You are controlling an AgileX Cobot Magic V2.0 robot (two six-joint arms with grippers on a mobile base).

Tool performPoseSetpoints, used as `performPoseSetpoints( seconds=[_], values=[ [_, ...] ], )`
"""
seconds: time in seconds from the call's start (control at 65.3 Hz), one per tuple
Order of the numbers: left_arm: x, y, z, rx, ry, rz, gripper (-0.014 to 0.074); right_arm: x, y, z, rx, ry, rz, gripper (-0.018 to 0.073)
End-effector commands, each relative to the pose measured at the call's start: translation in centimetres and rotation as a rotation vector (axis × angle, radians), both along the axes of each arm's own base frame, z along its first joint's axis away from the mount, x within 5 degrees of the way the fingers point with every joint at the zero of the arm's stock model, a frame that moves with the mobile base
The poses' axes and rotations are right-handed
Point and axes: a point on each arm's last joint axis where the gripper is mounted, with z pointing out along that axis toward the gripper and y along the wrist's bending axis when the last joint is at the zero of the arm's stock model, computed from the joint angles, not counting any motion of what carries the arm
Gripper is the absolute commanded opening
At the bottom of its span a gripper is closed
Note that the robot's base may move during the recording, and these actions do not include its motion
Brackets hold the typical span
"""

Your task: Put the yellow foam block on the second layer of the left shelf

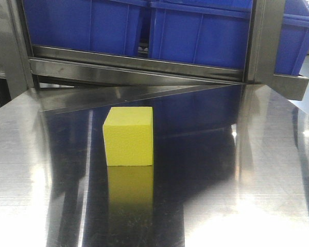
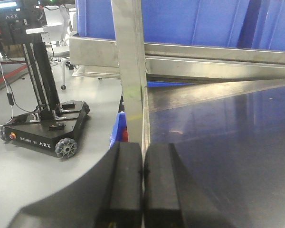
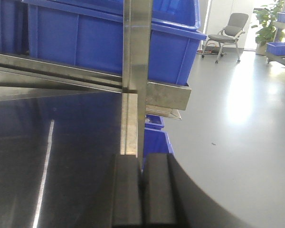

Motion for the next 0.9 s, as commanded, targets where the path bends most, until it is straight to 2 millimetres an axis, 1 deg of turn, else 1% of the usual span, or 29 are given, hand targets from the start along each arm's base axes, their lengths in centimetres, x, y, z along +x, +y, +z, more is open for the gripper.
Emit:
performPoseSetpoints(
  seconds=[0.0,0.689,0.765,0.888],
  values=[
    [0.0,-0.2,0.0,-0.008,-0.071,-0.026,0.0136,-0.3,-0.2,1.6,-0.001,-0.126,-0.019,0.0054],
    [0.0,-0.2,0.0,-0.008,-0.071,-0.026,0.0136,-0.3,-0.2,1.7,-0.002,-0.13,-0.021,0.0054],
    [0.0,-0.2,0.0,-0.008,-0.071,-0.026,0.0136,-0.4,-0.2,2.3,-0.002,-0.147,-0.02,0.0054],
    [0.0,-0.2,0.0,-0.008,-0.071,-0.026,0.0136,-1.0,0.0,4.5,-0.005,-0.161,-0.002,0.0054]
  ],
)
